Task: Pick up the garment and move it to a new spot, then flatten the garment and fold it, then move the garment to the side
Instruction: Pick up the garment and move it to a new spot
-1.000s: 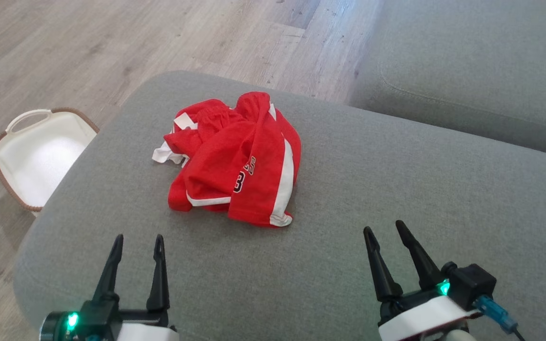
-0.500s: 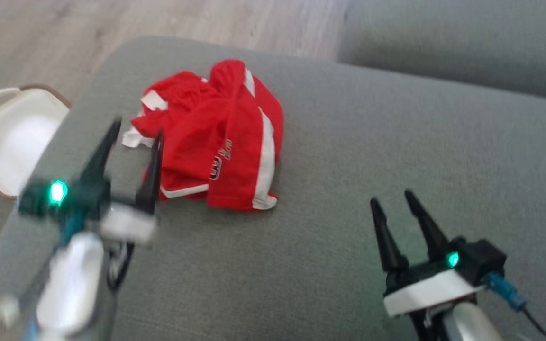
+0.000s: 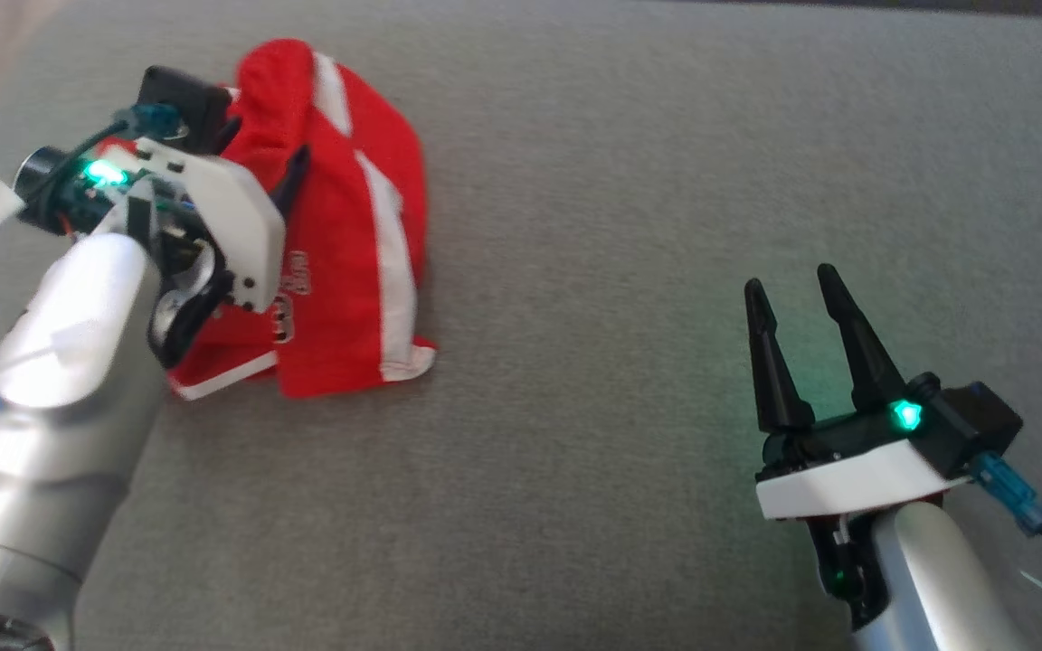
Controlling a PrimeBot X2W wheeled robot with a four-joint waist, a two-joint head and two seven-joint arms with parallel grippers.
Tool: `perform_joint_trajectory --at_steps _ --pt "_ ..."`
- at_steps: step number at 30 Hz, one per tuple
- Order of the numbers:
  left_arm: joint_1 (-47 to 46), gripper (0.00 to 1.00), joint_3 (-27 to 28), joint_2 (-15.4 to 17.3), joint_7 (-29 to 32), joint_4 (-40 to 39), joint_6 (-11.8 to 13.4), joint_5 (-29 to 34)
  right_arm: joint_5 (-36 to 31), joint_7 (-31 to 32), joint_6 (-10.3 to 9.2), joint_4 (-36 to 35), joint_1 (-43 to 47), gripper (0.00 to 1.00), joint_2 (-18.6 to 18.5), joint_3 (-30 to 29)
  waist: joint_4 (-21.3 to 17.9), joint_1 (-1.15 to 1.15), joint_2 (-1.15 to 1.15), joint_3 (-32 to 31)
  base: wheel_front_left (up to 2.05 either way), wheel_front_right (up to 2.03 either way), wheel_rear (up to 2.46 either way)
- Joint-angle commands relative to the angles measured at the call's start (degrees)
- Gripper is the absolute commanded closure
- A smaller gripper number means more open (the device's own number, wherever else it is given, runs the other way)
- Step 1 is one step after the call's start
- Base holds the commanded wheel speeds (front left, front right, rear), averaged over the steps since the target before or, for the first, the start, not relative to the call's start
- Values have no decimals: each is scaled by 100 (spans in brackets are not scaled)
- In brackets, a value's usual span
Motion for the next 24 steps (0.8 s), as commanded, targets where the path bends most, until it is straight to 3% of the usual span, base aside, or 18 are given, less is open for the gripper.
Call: perform_joint_trajectory --at_steps 1,10,11,12,13,24 --pt "-305 0 174 302 11 -114 11 -55 -3 -61 -4 -213 -147 0 -21 147 -208 -2 0 188 0 0 0" --pt "-441 0 -185 446 145 408 11 -695 42 -61 -4 -217 -204 0 -21 135 -476 -2 0 267 0 0 0" --pt "-444 8 -207 457 137 450 10 -726 49 -61 -4 -210 -207 0 -21 142 -495 -2 0 253 0 0 0" --pt "-458 88 -187 460 65 487 10 -756 59 -61 -4 -202 -209 0 -21 150 -515 -2 0 232 0 0 0" --pt "-472 100 -148 453 -29 529 11 -784 69 -61 -4 -195 -209 0 -21 156 -531 -2 0 207 0 0 0" --pt "-693 100 263 226 -1469 81 43 -1029 194 -61 -4 -94 -59 0 -21 159 -671 -2 0 -323 0 0 0"
